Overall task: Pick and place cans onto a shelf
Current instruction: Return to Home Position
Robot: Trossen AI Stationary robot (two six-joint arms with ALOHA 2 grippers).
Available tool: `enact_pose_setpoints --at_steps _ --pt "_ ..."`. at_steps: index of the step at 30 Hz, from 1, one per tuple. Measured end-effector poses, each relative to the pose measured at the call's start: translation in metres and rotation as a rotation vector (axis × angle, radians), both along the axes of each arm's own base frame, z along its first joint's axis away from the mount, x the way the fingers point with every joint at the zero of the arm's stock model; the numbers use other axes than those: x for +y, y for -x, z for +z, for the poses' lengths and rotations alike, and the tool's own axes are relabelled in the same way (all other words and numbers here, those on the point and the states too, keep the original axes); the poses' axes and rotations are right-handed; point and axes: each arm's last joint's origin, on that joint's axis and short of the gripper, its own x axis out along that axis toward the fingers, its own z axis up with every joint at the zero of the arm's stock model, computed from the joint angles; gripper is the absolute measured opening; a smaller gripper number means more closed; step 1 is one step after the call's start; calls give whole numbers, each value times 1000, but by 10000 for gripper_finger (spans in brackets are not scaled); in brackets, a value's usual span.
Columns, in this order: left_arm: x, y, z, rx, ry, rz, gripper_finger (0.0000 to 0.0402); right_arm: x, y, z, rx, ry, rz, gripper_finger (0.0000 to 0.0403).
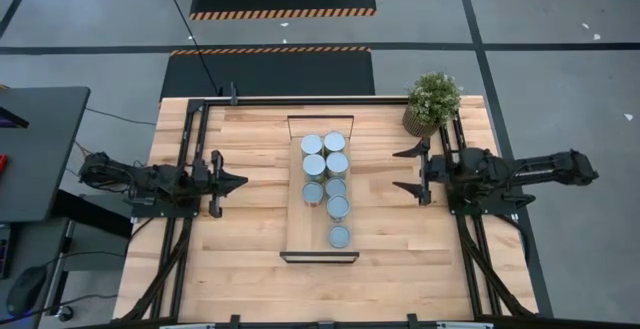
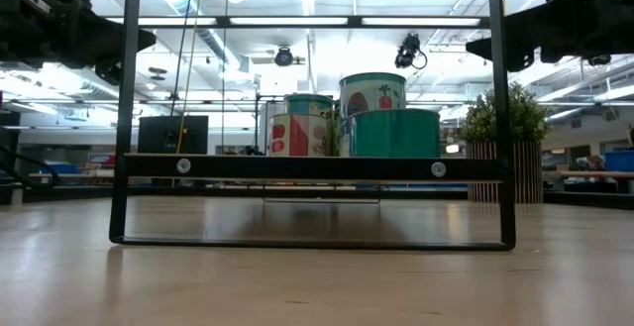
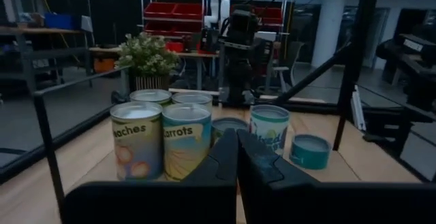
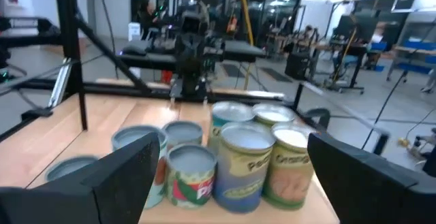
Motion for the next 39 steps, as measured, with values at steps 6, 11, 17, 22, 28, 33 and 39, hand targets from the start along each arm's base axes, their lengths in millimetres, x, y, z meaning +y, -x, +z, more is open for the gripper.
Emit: enact_pose_setpoints --at_steps 6,11,17,22,28,33,39 --pt "-1 0 -1 19 -96 -16 5 -7 7 4 -41 9 -39 381" --pt "-1 -1 -1 12 -49 -21 12 -11 15 9 -102 28 -81 381" --pt "-1 0 2 -8 -48 -21 19 -10 25 8 -116 -19 -83 381" --pt "-1 0 2 -13 -47 -20 16 -11 32 8 -136 -52 -128 381" --pt "-1 0 2 -16 -46 -20 20 -13 32 7 -126 -62 -189 381" --pt "-1 0 2 -16 -46 -20 17 -14 26 -11 -155 -120 -192 381" --pt "-1 0 2 -12 -47 -20 15 -15 25 -16 -191 -168 -227 381"
